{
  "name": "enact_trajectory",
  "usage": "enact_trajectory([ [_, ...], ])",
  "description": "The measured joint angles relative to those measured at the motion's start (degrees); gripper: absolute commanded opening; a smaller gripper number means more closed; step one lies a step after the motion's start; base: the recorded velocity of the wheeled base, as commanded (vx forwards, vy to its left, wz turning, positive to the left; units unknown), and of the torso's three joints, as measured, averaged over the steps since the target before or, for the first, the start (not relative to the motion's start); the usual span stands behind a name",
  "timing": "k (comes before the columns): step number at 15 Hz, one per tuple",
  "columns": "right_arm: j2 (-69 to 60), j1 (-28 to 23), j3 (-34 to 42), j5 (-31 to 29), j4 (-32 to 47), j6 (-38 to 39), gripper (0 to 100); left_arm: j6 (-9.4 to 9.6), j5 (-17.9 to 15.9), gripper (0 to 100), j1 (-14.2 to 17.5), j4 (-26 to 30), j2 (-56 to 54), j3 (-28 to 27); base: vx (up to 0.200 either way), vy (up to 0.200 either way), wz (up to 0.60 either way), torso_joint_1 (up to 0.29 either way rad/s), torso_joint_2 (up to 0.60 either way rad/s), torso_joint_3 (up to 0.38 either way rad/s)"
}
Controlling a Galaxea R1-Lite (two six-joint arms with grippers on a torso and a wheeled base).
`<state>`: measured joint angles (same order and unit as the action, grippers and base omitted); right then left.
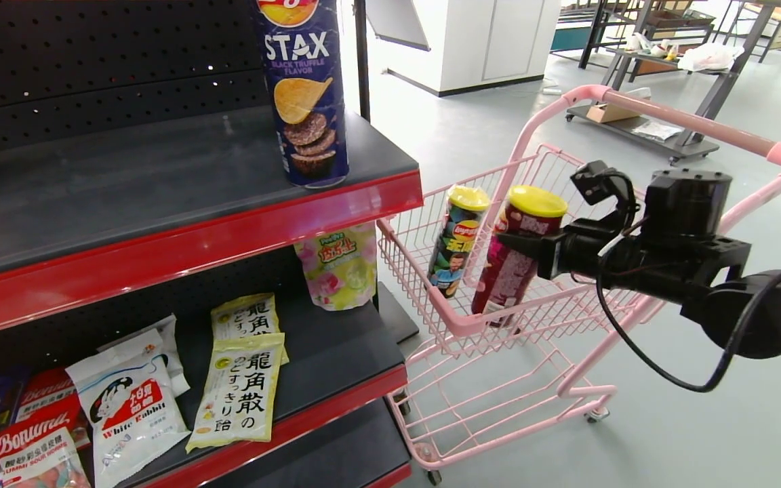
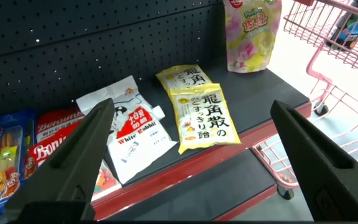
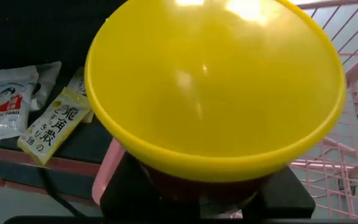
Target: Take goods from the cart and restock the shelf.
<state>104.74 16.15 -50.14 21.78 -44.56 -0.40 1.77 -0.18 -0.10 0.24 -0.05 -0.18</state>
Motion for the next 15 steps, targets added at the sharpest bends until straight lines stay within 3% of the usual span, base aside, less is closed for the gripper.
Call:
enact_trajectory([
  [5,-10.9,0.1,-2.6,-5.4,3.7,0.0,0,-0.21,0.0,100,0.0,0.1,0.0,0.0,0.000,0.000,0.00,0.000,0.00,0.000],
  [9,-27.0,2.7,0.0,-18.9,23.5,-0.1,0,-0.29,0.0,100,0.0,0.1,0.0,0.0,0.000,0.000,0.00,0.000,0.00,0.000],
  [12,-40.7,4.9,6.6,-26.2,35.6,-0.1,0,-0.27,0.0,100,0.0,0.1,0.0,0.0,0.000,0.000,0.00,0.000,0.00,0.000],
  [15,-52.4,5.0,16.9,-30.5,40.9,-0.4,0,-0.24,0.0,100,0.0,0.1,0.0,0.0,0.000,0.000,0.00,0.000,0.00,0.000],
])
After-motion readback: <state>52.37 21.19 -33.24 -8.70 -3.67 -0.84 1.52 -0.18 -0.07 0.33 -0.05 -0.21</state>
